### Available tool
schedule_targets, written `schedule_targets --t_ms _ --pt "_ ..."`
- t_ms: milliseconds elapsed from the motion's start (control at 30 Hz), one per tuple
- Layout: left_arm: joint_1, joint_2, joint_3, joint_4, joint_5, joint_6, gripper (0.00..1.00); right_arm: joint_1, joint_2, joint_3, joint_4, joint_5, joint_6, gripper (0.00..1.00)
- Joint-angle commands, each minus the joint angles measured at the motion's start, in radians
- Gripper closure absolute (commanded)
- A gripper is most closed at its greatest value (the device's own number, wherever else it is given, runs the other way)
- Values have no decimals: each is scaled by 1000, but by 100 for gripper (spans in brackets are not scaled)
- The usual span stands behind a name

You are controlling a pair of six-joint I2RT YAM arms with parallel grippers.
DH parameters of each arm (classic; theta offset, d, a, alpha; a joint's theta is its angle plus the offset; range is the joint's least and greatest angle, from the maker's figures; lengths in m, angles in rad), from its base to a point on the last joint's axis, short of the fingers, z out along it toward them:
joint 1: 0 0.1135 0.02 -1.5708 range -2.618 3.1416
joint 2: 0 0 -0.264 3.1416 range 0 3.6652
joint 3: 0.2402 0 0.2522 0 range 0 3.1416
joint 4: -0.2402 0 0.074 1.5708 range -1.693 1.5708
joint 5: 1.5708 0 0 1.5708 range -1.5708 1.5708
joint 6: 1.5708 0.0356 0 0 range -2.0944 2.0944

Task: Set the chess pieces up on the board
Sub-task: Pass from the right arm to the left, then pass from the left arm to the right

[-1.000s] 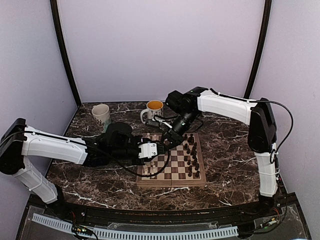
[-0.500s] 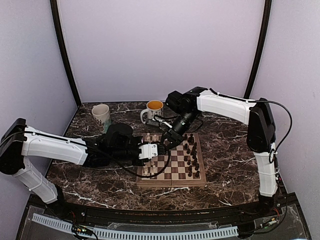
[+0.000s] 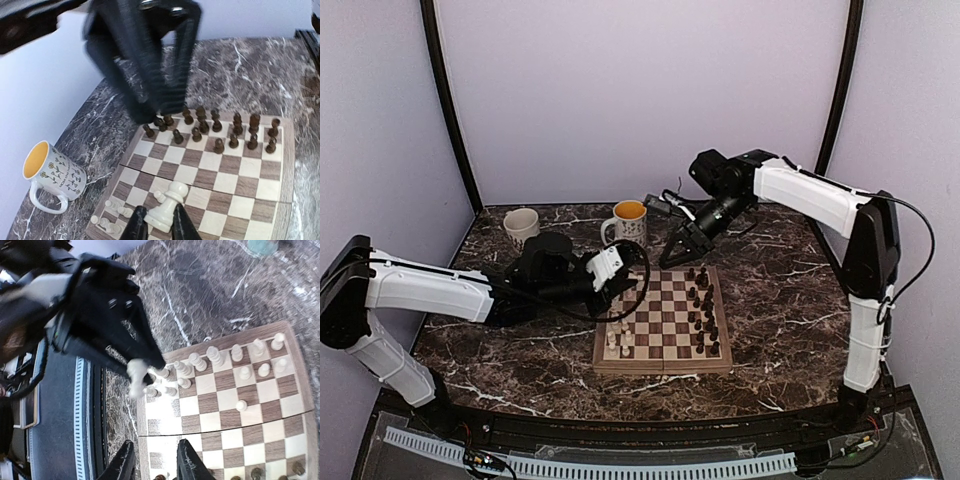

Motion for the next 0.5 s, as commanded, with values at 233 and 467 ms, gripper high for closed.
schedule_targets --t_ms 233,467 --pt "66 47 -101 453 104 -625 84 -22 -212 -229 444 0 292 59" --pt "65 76 -125 589 74 -724 83 -3 -163 -223 653 -35 545 56"
